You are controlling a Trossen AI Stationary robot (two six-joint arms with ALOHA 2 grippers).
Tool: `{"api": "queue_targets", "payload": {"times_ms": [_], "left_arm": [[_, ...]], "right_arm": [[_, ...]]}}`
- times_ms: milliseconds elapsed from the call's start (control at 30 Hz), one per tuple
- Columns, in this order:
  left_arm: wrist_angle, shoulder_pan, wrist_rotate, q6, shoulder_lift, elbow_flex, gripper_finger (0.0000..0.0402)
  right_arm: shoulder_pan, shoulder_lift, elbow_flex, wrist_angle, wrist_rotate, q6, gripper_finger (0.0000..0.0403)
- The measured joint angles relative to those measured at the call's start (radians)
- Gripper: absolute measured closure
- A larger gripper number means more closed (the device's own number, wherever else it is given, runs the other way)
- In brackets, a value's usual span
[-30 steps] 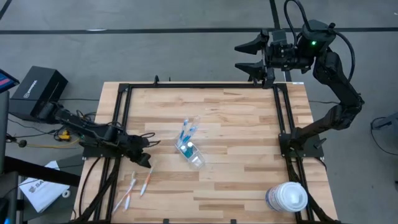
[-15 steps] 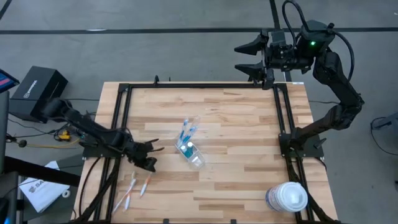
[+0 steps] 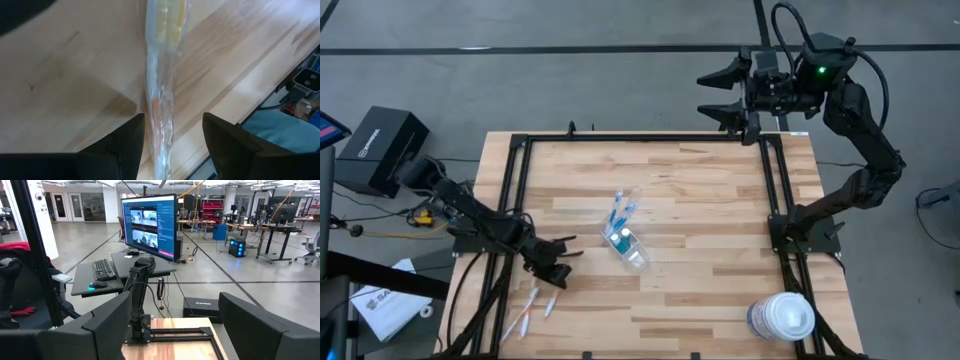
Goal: Pick & Place toothbrushing station
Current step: Put the right orange toothbrush into the transparent organizer
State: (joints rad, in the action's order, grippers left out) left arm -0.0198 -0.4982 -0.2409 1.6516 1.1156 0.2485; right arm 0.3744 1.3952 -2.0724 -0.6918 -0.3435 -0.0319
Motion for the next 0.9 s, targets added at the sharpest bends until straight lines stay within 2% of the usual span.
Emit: {"api": "queue_targets", "payload": {"times_ms": [133, 300, 600, 900], "left_arm": [[0.0, -0.014, 0.012, 0.013, 0.0, 0.0, 0.0227], [0.0, -0.014, 0.034, 0.009, 0.0, 0.0, 0.0272], [0.015, -0.014, 0.029, -0.051, 0.0, 0.0, 0.0391], [0.135, -0.013, 0.192, -0.076, 0.0, 0.0, 0.0401]], "right_arm": [[0.0, 0.0, 0.0, 0.0, 0.0, -0.002, 0.0113], [0.0, 0.0, 0.0, 0.0, 0.0, -0.003, 0.0113], [0.0, 0.0, 0.0, 0.005, 0.0, -0.003, 0.0113], [0.0, 0.0, 0.0, 0.052, 0.0, -0.002, 0.0113]]}}
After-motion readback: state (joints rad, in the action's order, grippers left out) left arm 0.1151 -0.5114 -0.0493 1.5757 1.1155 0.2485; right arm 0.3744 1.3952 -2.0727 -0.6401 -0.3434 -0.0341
